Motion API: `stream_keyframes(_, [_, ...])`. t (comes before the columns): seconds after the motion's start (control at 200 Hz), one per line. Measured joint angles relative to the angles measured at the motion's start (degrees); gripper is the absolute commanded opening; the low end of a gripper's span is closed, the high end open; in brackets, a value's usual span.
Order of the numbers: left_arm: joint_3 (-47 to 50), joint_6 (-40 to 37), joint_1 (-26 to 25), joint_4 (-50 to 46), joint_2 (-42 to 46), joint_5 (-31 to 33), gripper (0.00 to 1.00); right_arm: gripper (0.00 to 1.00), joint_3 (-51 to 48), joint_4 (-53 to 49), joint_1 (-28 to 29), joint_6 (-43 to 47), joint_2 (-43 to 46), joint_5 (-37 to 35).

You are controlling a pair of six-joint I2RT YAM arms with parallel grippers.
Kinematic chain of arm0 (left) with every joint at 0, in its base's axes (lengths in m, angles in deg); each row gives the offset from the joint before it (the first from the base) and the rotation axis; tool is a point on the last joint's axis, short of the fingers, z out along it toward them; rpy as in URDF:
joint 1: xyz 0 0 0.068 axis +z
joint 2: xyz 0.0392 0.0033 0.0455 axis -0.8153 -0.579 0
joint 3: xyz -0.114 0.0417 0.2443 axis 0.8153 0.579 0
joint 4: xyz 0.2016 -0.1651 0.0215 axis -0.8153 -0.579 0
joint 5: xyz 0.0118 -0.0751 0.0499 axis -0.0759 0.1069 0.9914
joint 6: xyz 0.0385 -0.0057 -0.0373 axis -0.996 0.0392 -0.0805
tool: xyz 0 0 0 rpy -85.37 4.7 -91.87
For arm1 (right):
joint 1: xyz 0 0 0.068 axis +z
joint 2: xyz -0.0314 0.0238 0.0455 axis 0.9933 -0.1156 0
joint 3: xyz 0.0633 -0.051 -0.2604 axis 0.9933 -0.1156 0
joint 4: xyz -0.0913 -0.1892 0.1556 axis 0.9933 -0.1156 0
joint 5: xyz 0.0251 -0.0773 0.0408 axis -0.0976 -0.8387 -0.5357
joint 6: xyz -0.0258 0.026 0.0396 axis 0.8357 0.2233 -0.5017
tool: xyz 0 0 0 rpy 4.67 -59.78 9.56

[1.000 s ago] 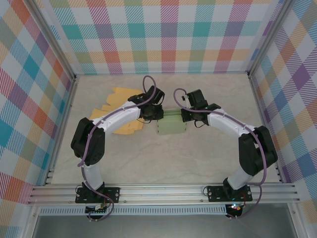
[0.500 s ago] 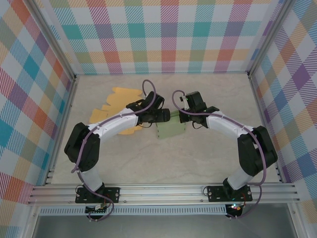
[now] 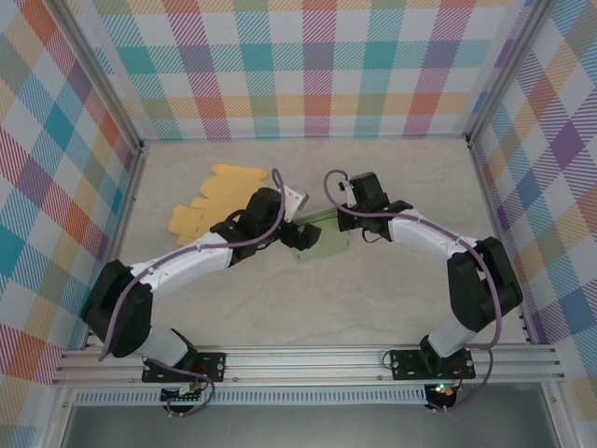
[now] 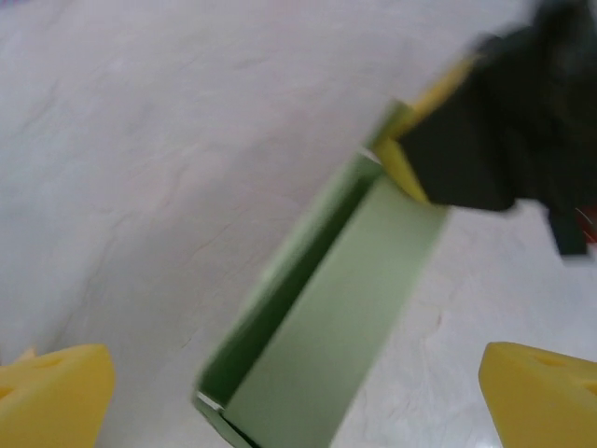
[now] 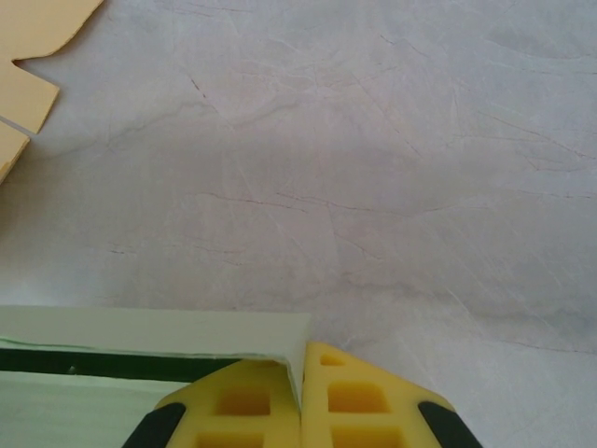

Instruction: Fold the paper box

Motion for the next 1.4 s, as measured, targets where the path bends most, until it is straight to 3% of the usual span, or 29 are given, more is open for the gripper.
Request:
stream_keyframes(0.21, [2.0, -18.3, 0.1, 1.7, 1.2, -5.0, 1.00, 0.07, 0.0, 0.0, 0.0, 0.0, 0.0, 0.0])
stream_keyframes(0.42, [0.1, -27.4, 0.1, 1.5, -2.8, -3.2, 1.00, 0.07, 0.0, 0.0, 0.0, 0.0, 0.0, 0.1])
stream_keyframes(1.035, [-5.5, -37.6, -1.5, -4.2, -11.2, 2.5, 1.00, 0.07, 0.0, 0.0, 0.0, 0.0, 0.0, 0.6])
stream_keyframes(1.145, [-6.6, -38.2, -1.9, -4.6, -12.8, 3.8, 0.93, 0.08, 0.0, 0.0, 0.0, 0.0, 0.0, 0.7])
stream_keyframes(1.4, [-9.3, -38.3, -2.4, -7.5, -14.5, 5.7, 0.80, 0.20, 0.0, -1.4, 0.0, -0.2, 0.8, 2.0])
